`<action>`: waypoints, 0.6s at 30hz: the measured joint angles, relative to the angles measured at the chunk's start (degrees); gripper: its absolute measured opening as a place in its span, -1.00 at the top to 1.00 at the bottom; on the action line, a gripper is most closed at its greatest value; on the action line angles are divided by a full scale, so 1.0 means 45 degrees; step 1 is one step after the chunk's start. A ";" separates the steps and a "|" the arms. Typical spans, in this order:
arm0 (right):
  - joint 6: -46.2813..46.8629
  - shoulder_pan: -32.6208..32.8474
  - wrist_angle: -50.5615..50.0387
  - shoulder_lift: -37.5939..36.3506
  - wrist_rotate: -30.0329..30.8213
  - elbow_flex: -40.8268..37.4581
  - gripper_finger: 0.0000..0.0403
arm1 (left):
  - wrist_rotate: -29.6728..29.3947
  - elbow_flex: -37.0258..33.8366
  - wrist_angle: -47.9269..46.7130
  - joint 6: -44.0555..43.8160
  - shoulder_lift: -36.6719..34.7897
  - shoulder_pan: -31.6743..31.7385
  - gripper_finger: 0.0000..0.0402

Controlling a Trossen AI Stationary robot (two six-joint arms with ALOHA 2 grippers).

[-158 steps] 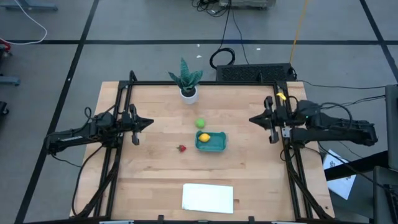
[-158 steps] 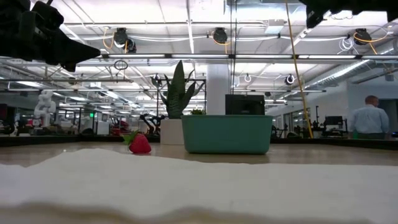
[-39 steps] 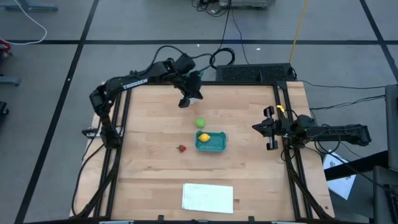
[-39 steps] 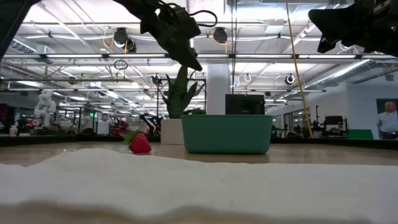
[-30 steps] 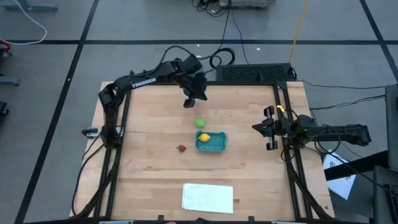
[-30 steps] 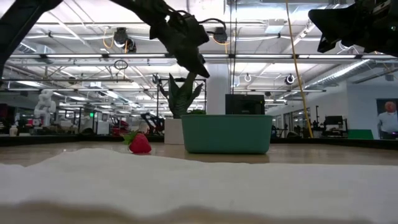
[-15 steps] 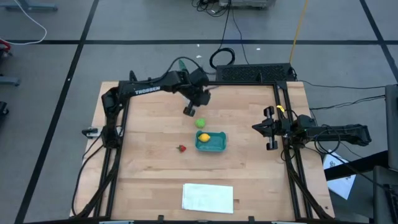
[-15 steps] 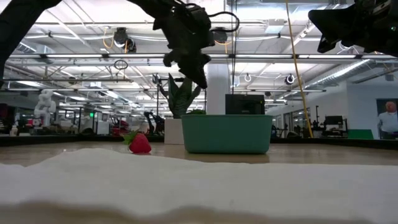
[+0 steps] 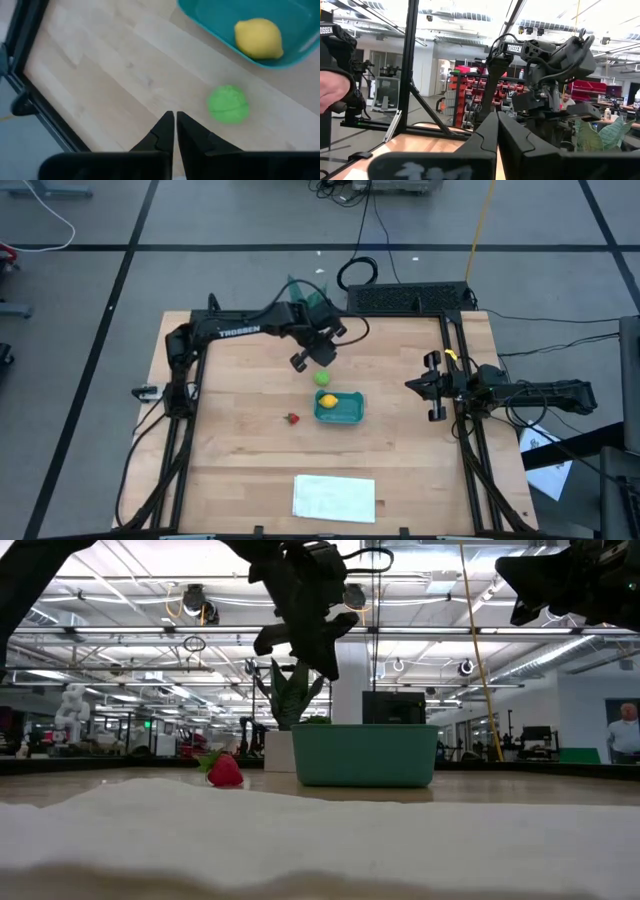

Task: Pick and placing Produce into tupperware
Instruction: Put the cabbage into the green bin

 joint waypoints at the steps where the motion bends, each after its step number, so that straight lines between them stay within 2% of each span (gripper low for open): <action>1: 0.0000 -0.0003 -0.0013 0.0000 0.0001 0.0000 1.00 | 0.0000 0.0004 0.0101 0.0019 0.0071 -0.0005 0.84; 6: -0.0038 -0.0002 -0.0210 0.0010 0.0000 0.0002 1.00 | 0.0047 -0.0369 0.0090 0.0807 0.0213 0.0081 0.53; 12: -0.0091 -0.0024 -0.0263 0.0010 0.0002 0.0000 1.00 | 0.0494 -0.0685 0.0051 0.0552 0.0239 -0.0193 0.00; 18: -0.0054 -0.0318 -0.0439 0.0010 0.0005 0.0004 1.00 | -0.0300 -0.1341 0.0754 0.0139 0.0239 -0.0415 -0.49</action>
